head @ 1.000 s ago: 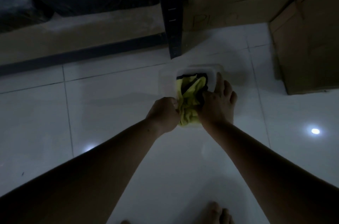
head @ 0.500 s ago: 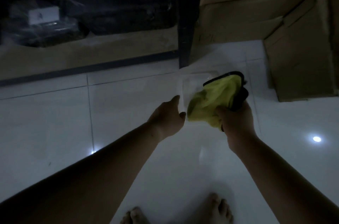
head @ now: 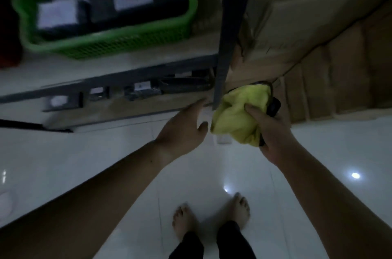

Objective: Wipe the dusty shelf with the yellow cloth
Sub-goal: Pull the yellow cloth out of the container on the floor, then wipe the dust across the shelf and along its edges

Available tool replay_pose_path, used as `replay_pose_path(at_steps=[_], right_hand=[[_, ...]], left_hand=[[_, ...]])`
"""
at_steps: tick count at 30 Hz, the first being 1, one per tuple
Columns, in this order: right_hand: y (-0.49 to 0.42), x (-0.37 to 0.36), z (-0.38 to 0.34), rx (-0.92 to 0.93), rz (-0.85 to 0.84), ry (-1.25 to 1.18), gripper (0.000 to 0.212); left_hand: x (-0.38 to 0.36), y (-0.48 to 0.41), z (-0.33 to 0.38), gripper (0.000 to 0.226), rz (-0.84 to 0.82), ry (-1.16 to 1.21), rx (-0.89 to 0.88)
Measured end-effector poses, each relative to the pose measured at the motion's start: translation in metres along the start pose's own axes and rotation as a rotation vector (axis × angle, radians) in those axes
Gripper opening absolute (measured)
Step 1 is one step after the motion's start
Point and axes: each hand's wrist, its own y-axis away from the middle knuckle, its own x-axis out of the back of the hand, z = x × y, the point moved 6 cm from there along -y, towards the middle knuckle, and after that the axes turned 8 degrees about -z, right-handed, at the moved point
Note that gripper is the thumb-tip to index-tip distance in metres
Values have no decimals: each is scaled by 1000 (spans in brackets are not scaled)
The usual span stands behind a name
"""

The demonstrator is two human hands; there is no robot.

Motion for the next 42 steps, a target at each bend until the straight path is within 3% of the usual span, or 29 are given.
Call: replay_pose_path(at_steps=[2, 6, 10, 16, 21, 26, 28, 31, 33, 37, 40, 42], right_hand=[[33, -17, -32, 32, 47, 37, 22], [127, -73, -116, 72, 54, 56, 43], [205, -128, -180, 156, -3, 55, 22], [282, -211, -247, 248, -43, 140, 19], [307, -253, -289, 346, -33, 161, 10], [310, -280, -314, 240, -136, -69, 45], [304, -285, -320, 196, -180, -75, 45], [294, -290, -334, 252, -241, 107, 29], [289, -292, -352, 380, -203, 334, 33], [288, -324, -402, 819, -62, 854, 36], [280, -347, -437, 1070, 57, 960, 11], [269, -350, -458, 1105, 248, 1102, 28]], left_hand=[[32, 39, 22, 67, 48, 2, -26], [113, 145, 81, 66, 134, -4, -103], [179, 225, 127, 65, 255, -5, -184], [290, 313, 169, 63, 491, -125, -328], [369, 348, 172, 58, 629, -229, -353], [407, 340, 156, 57, 641, -324, -318], [411, 328, 143, 56, 631, -389, -297], [407, 306, 117, 55, 583, -504, -266], [406, 294, 103, 55, 580, -595, -264], [416, 275, 101, 48, 698, -891, -365], [421, 257, 118, 46, 684, -982, -449], [418, 250, 130, 39, 666, -967, -514]])
